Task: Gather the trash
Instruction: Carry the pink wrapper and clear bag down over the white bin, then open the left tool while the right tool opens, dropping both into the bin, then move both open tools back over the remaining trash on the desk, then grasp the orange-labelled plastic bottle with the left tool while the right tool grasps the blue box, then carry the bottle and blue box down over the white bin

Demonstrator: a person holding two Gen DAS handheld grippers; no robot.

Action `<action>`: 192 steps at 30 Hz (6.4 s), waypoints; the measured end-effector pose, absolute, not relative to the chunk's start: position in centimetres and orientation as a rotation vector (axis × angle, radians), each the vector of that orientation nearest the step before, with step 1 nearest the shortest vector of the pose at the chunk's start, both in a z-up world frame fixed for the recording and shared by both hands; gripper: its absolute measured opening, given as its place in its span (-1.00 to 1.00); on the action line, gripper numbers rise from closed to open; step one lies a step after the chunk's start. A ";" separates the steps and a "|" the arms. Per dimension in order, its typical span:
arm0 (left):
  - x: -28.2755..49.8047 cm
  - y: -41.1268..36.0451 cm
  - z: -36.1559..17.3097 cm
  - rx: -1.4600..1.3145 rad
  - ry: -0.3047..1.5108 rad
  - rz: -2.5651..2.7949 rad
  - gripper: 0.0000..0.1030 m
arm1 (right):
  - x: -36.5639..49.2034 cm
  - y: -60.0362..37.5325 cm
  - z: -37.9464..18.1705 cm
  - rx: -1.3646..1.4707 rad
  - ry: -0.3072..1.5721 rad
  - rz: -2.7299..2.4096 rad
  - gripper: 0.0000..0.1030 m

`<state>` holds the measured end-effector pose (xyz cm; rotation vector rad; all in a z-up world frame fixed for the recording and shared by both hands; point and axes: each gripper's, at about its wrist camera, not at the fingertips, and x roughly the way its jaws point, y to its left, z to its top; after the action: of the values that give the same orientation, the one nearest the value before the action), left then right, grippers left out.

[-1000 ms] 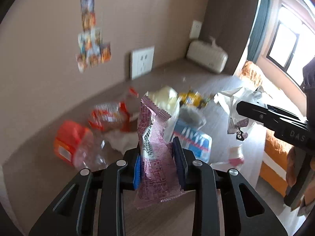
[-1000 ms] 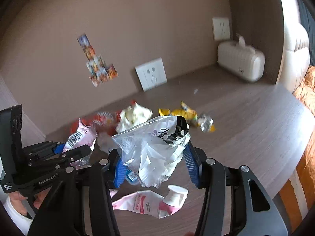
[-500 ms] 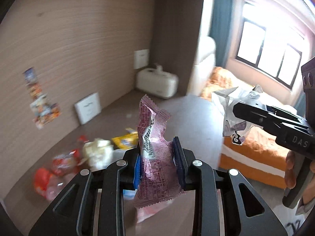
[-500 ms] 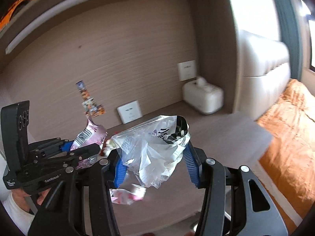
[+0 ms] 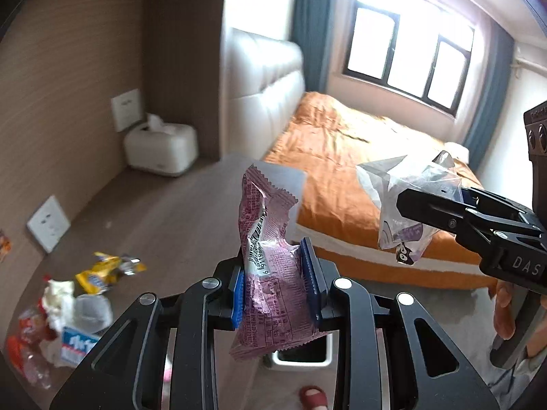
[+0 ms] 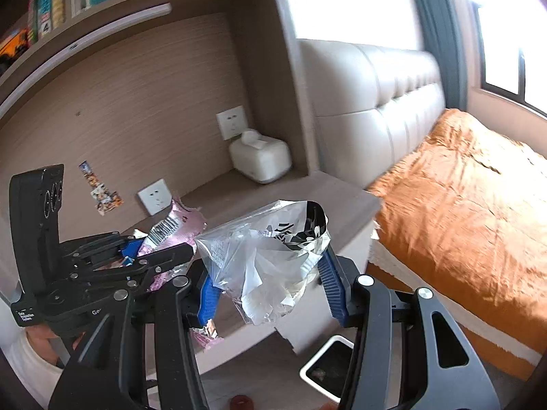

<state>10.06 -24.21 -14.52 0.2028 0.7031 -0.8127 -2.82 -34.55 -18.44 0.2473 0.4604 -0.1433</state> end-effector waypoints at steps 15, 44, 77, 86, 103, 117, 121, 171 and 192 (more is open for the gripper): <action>8.3 -33.9 -24.7 0.323 0.928 -0.934 -0.45 | -3.3 -41.3 -28.5 0.399 0.667 -0.187 0.02; 11.3 -41.4 -66.1 0.488 1.270 -0.910 0.90 | 7.3 -48.8 -69.7 0.602 1.083 -0.059 0.75; 8.7 -40.4 -43.3 0.354 1.093 -0.954 0.91 | 1.7 -46.8 -43.8 0.390 0.859 -0.216 0.91; 8.9 -37.2 -33.5 0.270 1.006 -0.895 0.91 | 0.0 -45.1 -34.4 0.341 0.737 -0.212 0.91; 11.2 -31.4 -20.8 0.201 0.815 -0.773 0.91 | 0.9 -40.7 -22.8 0.259 0.546 -0.084 0.91; 13.6 -22.1 -16.4 0.149 0.722 -0.585 0.91 | 6.2 -32.7 -17.9 0.139 0.483 0.111 0.91; 14.2 -17.7 -16.5 0.119 0.738 -0.487 0.91 | 7.9 -29.5 -17.5 0.103 0.492 0.186 0.92; 23.1 9.9 -28.6 -0.367 0.912 0.322 0.77 | 20.2 -8.0 -29.6 -0.101 0.780 0.396 0.92; 19.2 11.5 -24.9 -0.220 0.808 0.234 0.40 | 18.4 -7.3 -27.4 -0.165 0.710 0.435 0.20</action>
<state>19.15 11.52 -24.88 -0.2203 0.8080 0.2339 18.38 -7.30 -27.38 -0.1653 0.7104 0.4351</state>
